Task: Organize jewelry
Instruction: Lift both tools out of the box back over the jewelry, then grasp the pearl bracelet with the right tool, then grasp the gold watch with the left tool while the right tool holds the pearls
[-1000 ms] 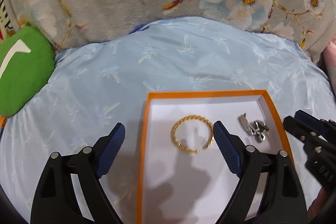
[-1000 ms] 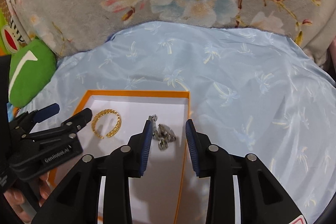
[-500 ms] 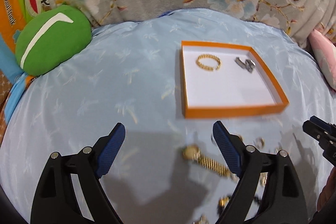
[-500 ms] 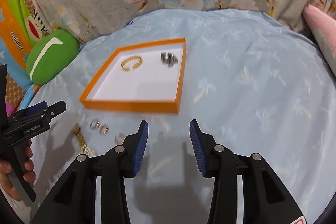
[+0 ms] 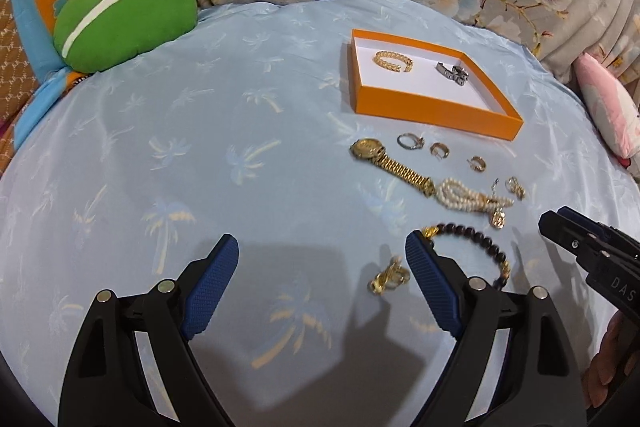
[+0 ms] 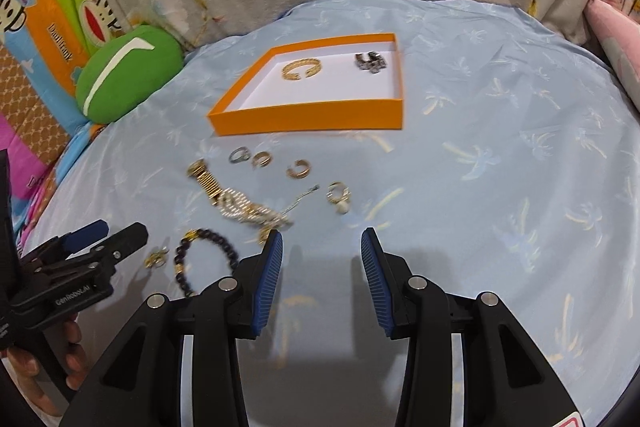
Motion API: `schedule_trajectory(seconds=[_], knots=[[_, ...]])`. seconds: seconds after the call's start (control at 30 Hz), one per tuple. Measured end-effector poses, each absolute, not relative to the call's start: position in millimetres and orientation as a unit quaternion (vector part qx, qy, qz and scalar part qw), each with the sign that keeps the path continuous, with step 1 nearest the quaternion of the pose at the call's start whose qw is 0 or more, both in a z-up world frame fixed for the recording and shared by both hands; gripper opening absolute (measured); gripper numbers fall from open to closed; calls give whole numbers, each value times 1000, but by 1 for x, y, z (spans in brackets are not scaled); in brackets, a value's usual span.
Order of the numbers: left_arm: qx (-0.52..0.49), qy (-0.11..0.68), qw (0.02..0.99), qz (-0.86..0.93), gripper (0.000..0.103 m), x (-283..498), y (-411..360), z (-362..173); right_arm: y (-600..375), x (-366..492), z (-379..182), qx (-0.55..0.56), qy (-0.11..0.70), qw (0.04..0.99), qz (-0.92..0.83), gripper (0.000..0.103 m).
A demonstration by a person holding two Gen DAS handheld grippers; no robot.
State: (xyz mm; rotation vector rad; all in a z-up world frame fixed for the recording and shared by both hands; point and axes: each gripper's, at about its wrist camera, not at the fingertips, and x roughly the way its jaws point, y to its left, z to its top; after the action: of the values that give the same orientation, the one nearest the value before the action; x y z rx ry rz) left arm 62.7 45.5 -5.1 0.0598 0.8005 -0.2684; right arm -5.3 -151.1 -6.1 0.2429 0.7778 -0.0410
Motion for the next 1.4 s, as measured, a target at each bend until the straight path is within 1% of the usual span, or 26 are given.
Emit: schedule_trajectory(seconds=[0.2,0.43,0.67,0.7,0.73,0.8,0.9,1.07,1.33,1.37,1.4], knots=[[29,390,911,-133,83,59,46,-8,-130,1,-6,95,381,920,0,41],[19,399,907,-136,83,61,50,-11,-123,32,-3,51,384,922,27,41],[10,408,902,-139,84,64,52,-14,-126,56,-14,2,412,907,88,41],[10,409,902,-140,84,64,52,-14,-127,58,-16,-1,415,905,93,37],[10,409,902,-140,84,64,52,-14,-128,59,-17,0,416,904,99,36],[12,410,901,-141,84,64,51,-14,-129,60,-18,3,419,901,110,25],[12,408,902,-140,84,64,51,-14,-126,57,-18,-3,419,901,107,16],[8,408,902,-141,83,71,45,-9,-137,44,-18,34,416,905,77,14],[-45,435,885,-158,83,109,18,6,-153,28,-19,85,410,907,49,14],[-47,437,885,-153,83,114,13,6,-154,29,-19,87,411,906,49,14],[-50,439,885,-148,80,121,8,6,-154,29,-19,88,410,906,50,14]])
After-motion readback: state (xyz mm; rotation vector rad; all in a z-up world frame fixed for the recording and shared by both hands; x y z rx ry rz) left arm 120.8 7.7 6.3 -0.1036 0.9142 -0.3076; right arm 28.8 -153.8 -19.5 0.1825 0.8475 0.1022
